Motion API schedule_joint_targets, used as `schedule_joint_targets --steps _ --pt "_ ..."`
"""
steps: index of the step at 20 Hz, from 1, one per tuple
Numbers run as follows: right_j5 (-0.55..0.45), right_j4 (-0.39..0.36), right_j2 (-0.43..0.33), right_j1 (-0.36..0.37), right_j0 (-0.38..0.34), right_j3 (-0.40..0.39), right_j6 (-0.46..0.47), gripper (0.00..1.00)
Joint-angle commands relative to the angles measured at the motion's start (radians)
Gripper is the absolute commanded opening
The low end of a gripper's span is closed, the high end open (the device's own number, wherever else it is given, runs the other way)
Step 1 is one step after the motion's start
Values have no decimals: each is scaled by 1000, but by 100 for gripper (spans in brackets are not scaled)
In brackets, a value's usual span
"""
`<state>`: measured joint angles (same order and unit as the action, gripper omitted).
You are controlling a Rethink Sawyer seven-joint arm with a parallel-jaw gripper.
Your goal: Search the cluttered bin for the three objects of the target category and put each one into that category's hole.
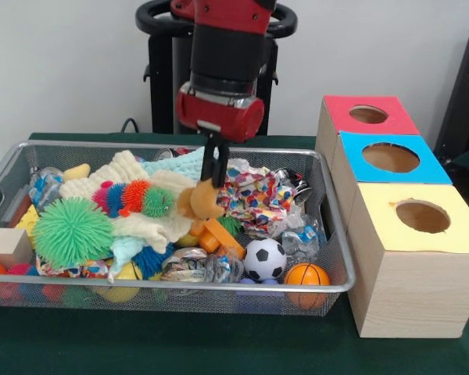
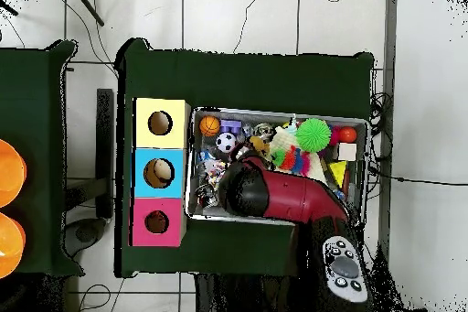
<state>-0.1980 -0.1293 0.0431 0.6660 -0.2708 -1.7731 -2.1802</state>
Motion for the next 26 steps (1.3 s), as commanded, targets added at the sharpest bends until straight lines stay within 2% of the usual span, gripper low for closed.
schedule_joint_targets --steps 1,10,16,17,20,22,26 --pt "86 -32 -113 -149 -20 18 -59 0" --pt "169 -28 -100 -214 -13 22 -80 0" --pt "176 -26 -84 -218 6 26 -78 0" --pt "200 -24 -80 -218 8 22 -85 100" --pt "176 -18 -77 -216 10 28 -80 100" --pt "109 -19 -73 -210 16 44 -48 100" --pt "117 -12 -84 -204 6 30 -60 100"
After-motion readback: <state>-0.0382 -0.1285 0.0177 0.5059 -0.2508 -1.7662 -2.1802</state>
